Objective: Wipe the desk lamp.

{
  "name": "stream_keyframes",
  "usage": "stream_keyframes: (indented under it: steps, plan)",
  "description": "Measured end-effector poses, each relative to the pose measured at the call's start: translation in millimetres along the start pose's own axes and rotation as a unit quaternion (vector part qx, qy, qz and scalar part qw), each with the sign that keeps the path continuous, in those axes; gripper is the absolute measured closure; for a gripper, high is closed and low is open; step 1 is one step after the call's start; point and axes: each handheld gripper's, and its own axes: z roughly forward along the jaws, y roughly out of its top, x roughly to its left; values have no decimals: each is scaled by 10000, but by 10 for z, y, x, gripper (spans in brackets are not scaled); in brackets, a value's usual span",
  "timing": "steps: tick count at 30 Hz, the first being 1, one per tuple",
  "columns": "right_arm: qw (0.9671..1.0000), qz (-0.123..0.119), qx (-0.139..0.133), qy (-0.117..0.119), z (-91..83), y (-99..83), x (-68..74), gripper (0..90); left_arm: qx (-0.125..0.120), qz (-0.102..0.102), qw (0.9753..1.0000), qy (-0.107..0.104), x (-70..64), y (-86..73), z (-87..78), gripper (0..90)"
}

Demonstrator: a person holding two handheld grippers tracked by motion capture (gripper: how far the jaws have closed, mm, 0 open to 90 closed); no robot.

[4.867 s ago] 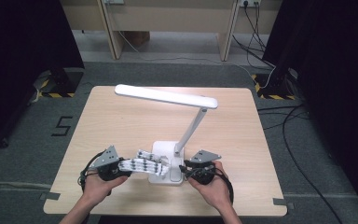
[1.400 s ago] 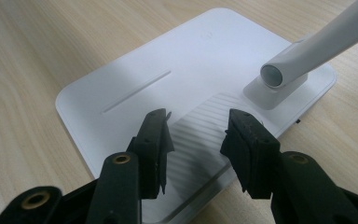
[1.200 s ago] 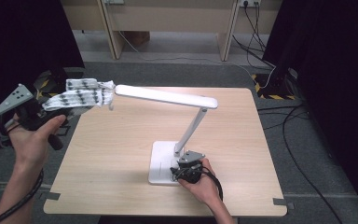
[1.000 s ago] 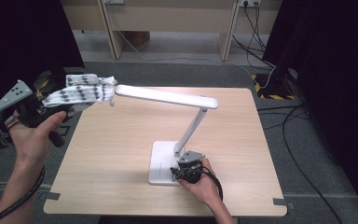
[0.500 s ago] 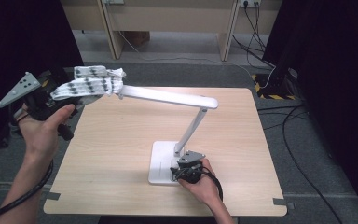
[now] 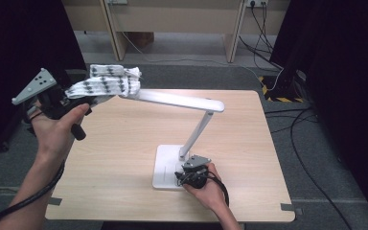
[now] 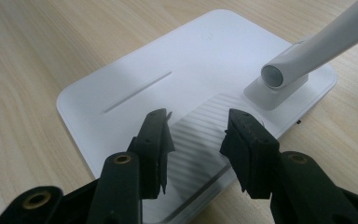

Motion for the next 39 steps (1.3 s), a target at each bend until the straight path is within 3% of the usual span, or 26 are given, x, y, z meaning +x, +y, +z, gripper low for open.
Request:
stream_keyframes:
  steps: [26,39]
  plan:
    - [10000,-23,-29,22,4,-6,5,598,367,27,9986,-390,-280,-147,419,829]
    - [10000,-41,-48,22,4,-11,4,598,424,-12,9976,-548,-422,-221,574,830]
